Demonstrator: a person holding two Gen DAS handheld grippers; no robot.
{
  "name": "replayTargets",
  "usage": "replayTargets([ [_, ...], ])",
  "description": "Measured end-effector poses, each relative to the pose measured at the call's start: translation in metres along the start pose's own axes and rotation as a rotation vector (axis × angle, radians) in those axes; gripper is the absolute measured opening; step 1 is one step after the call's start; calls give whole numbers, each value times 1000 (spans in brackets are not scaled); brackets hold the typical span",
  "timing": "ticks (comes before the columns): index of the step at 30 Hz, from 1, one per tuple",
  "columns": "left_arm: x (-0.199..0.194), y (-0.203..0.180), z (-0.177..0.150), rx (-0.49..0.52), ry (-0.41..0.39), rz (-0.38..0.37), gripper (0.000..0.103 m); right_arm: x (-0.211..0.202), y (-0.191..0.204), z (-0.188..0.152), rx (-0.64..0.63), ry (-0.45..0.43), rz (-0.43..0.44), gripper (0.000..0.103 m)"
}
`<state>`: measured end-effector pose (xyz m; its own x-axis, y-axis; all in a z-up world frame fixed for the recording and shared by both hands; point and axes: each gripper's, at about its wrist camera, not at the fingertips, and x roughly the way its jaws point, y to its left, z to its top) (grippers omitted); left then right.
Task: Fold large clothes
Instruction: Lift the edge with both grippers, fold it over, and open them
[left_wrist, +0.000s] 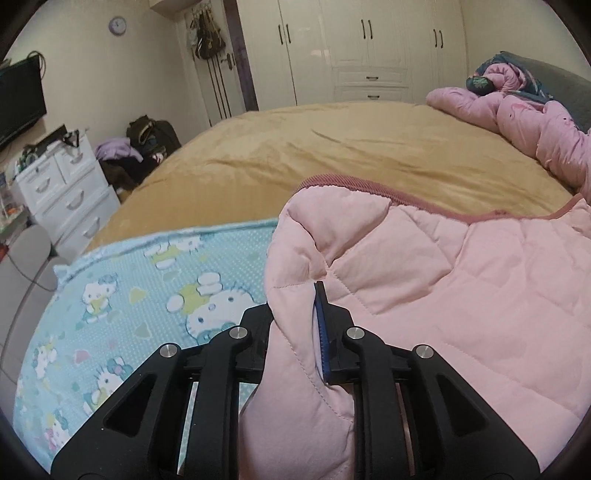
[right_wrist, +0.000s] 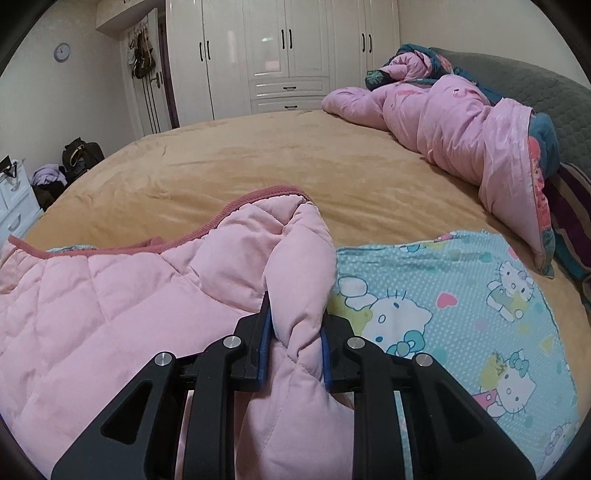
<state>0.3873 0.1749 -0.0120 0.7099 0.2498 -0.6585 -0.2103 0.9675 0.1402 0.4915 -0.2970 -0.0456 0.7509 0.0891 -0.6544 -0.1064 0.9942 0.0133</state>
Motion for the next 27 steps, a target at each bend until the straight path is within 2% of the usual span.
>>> replayTargets([
  [7, 23, 1, -18, -14, 63, -1, 16, 21, -2, -10, 16, 61, 5, 30],
  [12, 28, 0, -25, -23, 67, -10, 18, 33, -10, -21, 65, 93, 39, 39],
  [15, 33, -1, -30, -26, 72, -14, 20, 40, -18, -27, 115, 121, 78, 41],
  [19, 34, -2, -33, -37, 78, -11, 23, 41, -21, -28, 131, 130, 84, 43],
  [20, 33, 1, -33, -45, 77, -10, 27, 40, -21, -28, 135, 127, 76, 44],
  [23, 28, 9, -37, -88, 80, -11, 43, 31, -26, -32, 172, 121, 36, 61],
  [25, 22, 15, -41, -115, 83, -15, 54, 20, -36, -36, 225, 101, 7, 87],
  [27, 11, 22, -45, -128, 80, -1, 71, 6, -44, -41, 262, 79, 20, 88],
])
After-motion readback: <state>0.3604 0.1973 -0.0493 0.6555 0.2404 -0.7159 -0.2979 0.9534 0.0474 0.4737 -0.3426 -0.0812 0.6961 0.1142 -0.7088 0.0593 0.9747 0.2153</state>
